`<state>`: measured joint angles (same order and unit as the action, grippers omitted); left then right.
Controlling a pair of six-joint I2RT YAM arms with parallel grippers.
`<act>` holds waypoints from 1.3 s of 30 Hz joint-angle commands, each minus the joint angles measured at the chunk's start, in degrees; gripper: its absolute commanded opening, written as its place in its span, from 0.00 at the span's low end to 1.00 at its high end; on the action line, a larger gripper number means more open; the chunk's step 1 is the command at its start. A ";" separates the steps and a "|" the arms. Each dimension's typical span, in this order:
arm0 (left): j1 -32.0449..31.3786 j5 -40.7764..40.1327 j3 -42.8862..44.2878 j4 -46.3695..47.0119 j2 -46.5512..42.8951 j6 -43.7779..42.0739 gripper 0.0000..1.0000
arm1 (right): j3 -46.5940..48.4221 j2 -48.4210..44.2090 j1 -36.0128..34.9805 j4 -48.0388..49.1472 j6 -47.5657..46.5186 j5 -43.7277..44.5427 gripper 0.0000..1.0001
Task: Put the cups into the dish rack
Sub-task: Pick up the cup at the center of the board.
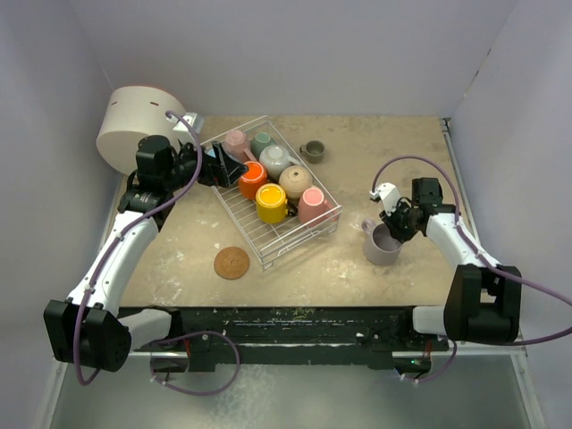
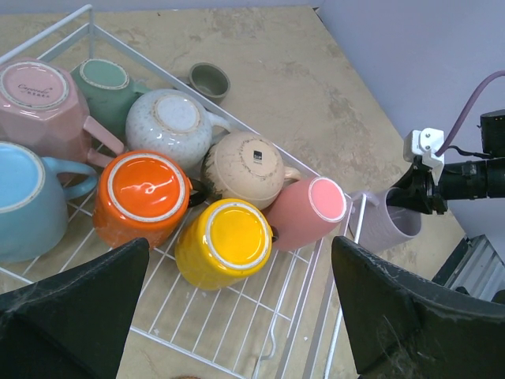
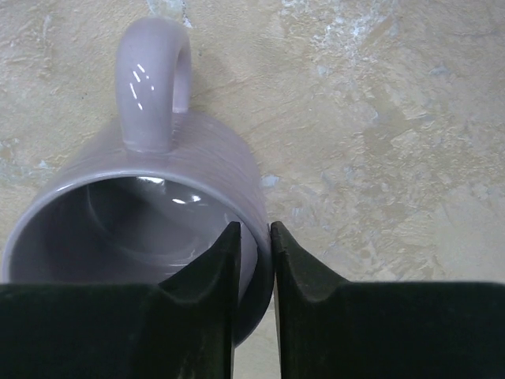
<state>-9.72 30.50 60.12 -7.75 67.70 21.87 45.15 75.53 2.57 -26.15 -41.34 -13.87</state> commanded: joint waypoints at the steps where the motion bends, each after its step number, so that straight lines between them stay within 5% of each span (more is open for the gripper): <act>1: 0.51 0.92 0.34 3.08 -0.20 -0.77 1.00 | 2.69 1.74 -0.28 0.40 1.32 0.71 0.18; 9: 0.57 1.11 0.35 2.99 -0.64 -1.08 1.00 | 3.77 3.30 -0.28 -1.50 1.61 -0.44 0.00; 39: 0.57 4.63 -0.11 4.85 -0.79 -1.13 1.00 | 5.96 -3.80 0.97 -7.22 0.76 -10.22 0.00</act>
<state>-9.69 32.64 60.10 -7.25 67.70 21.47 47.70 74.96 2.81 -32.97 -40.53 -19.33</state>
